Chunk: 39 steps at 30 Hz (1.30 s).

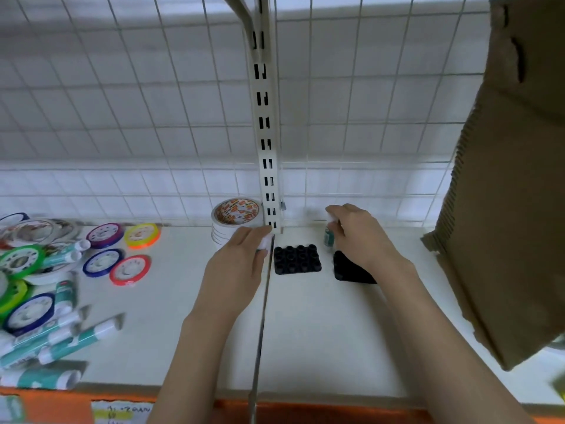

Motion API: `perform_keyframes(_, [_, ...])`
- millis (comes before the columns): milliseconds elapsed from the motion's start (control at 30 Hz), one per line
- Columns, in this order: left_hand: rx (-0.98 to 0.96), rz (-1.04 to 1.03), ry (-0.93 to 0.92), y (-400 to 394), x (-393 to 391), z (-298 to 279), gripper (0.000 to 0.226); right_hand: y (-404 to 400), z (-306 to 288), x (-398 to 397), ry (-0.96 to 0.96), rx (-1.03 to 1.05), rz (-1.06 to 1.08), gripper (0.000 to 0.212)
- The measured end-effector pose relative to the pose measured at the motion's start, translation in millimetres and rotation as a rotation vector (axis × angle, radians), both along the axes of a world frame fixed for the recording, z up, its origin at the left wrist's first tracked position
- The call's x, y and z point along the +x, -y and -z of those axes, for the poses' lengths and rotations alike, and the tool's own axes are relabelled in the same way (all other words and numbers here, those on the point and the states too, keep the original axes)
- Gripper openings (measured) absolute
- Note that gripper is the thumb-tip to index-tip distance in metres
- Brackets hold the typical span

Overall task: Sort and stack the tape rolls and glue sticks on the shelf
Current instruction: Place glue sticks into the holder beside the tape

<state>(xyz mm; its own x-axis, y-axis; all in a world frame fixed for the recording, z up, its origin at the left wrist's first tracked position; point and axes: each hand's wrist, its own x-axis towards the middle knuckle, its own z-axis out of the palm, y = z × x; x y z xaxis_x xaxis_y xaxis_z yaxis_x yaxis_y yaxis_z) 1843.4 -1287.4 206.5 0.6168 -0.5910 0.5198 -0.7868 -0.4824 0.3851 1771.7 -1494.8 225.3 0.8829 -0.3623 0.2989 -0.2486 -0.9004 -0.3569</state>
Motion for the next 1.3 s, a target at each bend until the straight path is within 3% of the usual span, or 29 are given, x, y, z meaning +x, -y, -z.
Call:
perform_keyframes(267, [-0.002,0.017,-0.030,12.5,-0.1,-0.1,0.036,2.0,-8.2,0.1,0.086,-0.004,-0.066,0.022])
perform_keyframes(633, [-0.019,0.033,-0.029,15.0,-0.9,-1.5,0.032,-10.2,-0.4,13.4,0.040,0.012,-0.162,0.017])
perform_keyframes(1067, [-0.068,0.023,-0.075,29.8,5.8,-5.9,0.033,-11.6,13.0,18.1,0.085,0.030,-0.132,0.032])
perform_keyframes(1300, [0.009,0.050,-0.066,56.2,20.8,-5.6,0.034,-11.3,9.7,15.8,0.042,-0.011,-0.114,0.019])
